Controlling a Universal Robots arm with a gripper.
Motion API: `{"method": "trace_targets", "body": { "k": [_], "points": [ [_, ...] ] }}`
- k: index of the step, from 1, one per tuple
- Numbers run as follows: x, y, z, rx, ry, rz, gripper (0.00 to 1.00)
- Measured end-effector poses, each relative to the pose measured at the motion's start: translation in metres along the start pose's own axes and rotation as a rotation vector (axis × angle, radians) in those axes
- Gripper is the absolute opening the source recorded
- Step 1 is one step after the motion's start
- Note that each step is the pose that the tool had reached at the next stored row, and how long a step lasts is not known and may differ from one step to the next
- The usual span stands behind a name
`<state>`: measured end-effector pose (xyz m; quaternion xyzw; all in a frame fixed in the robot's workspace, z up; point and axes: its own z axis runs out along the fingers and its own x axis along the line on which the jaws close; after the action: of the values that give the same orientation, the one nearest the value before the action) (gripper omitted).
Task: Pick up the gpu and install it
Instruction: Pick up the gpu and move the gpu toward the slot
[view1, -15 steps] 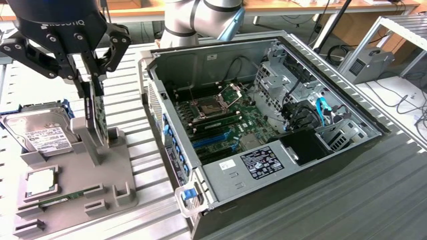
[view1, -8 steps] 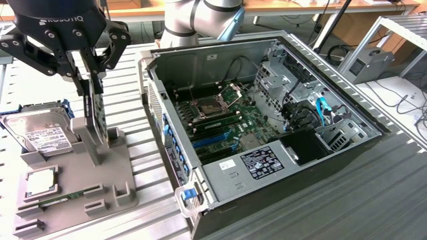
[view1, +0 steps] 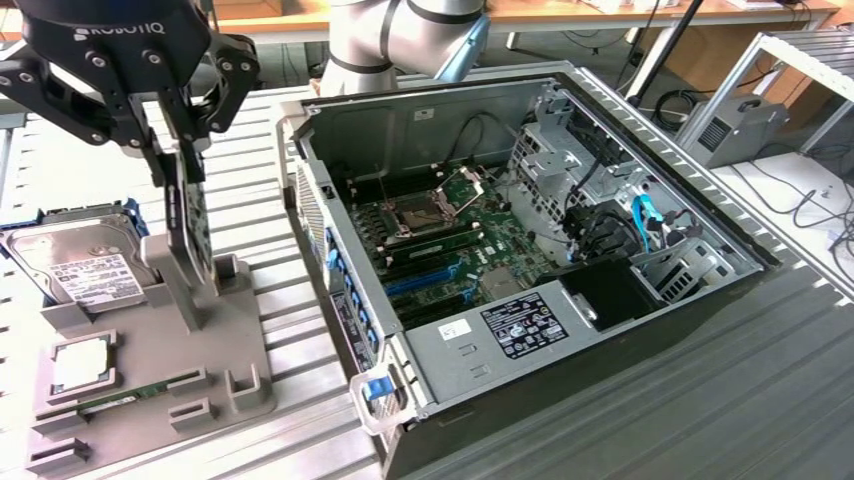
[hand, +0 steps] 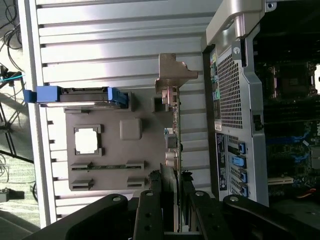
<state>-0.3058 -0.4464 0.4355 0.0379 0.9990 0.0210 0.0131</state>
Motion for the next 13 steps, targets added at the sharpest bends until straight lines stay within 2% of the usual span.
{"method": "trace_targets", "body": {
  "k": [13],
  "points": [
    [-0.0002,0.0003,-0.0079,0.0001,0.0001,0.000,0.27]
  ]
}}
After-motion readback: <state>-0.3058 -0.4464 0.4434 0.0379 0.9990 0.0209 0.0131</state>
